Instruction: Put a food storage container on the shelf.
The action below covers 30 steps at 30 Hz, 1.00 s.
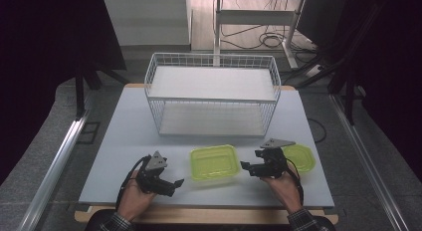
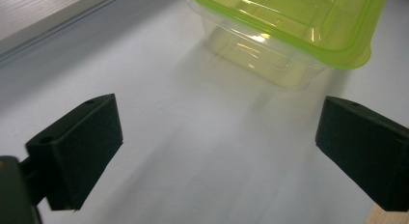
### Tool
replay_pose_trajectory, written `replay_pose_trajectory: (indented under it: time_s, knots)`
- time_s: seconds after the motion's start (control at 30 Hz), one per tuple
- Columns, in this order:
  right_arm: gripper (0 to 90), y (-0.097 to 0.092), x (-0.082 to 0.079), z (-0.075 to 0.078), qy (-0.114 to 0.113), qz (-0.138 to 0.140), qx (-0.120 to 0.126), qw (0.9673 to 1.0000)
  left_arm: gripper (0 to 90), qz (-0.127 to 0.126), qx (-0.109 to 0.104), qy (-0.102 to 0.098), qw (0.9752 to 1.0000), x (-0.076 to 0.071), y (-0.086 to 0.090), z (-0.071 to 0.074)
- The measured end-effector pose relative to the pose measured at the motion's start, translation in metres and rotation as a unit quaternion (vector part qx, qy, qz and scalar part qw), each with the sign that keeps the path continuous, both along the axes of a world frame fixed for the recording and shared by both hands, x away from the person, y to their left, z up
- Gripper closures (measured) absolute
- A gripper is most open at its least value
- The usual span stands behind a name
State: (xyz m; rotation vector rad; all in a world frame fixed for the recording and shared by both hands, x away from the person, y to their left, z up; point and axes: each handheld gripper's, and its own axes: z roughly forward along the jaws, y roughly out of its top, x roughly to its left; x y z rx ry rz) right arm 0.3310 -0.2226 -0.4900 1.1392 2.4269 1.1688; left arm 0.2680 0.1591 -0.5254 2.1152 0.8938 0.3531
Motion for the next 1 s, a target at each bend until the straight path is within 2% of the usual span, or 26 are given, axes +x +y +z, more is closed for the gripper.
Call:
replay_pose_trajectory:
  time_s: [0.13,0.33,0.47,0.6,0.67,0.73,0.9,0.93,0.97,1.0]
  knots:
    - [14.9,0.001,0.000,-0.001,-0.002,0.008,0.005,1.0000,0.5,0.005,-0.010,-0.006,0.9999,-0.001,0.004,0.000]
    - [11.0,0.002,0.002,-0.004,0.005,0.014,0.008,0.9999,0.6,0.007,-0.001,-0.006,1.0000,-0.002,0.006,-0.002]
    - [10.0,0.003,0.003,-0.005,0.020,0.014,0.016,0.9996,0.7,0.005,0.006,-0.007,0.9999,-0.003,0.005,-0.003]
    - [6.0,0.005,0.005,-0.005,0.032,0.007,0.011,0.9994,0.8,0.002,0.012,-0.006,0.9999,-0.003,0.004,-0.004]
    - [5.5,0.005,0.008,-0.006,0.048,-0.007,0.023,0.9985,0.8,0.001,0.016,-0.006,0.9998,-0.003,0.003,-0.005]
    - [5.5,0.006,0.008,-0.005,0.052,-0.008,0.026,0.9983,0.9,0.001,0.018,-0.006,0.9998,-0.003,0.003,-0.005]
    - [21.9,0.011,0.013,0.000,0.072,-0.009,0.047,0.9963,1.0,0.000,0.025,-0.008,0.9997,-0.003,0.002,-0.005]
    - [21.9,0.011,0.013,0.000,0.072,-0.009,0.047,0.9963,1.0,0.000,0.025,-0.008,0.9997,-0.003,0.002,-0.005]
    - [28.5,0.013,0.016,0.001,0.085,-0.008,0.061,0.9945,1.1,-0.001,0.026,-0.008,0.9996,-0.003,0.002,-0.006]
    - [31.2,0.014,0.018,0.000,0.089,-0.009,0.064,0.9939,1.1,-0.001,0.027,-0.008,0.9996,-0.002,0.002,-0.006]
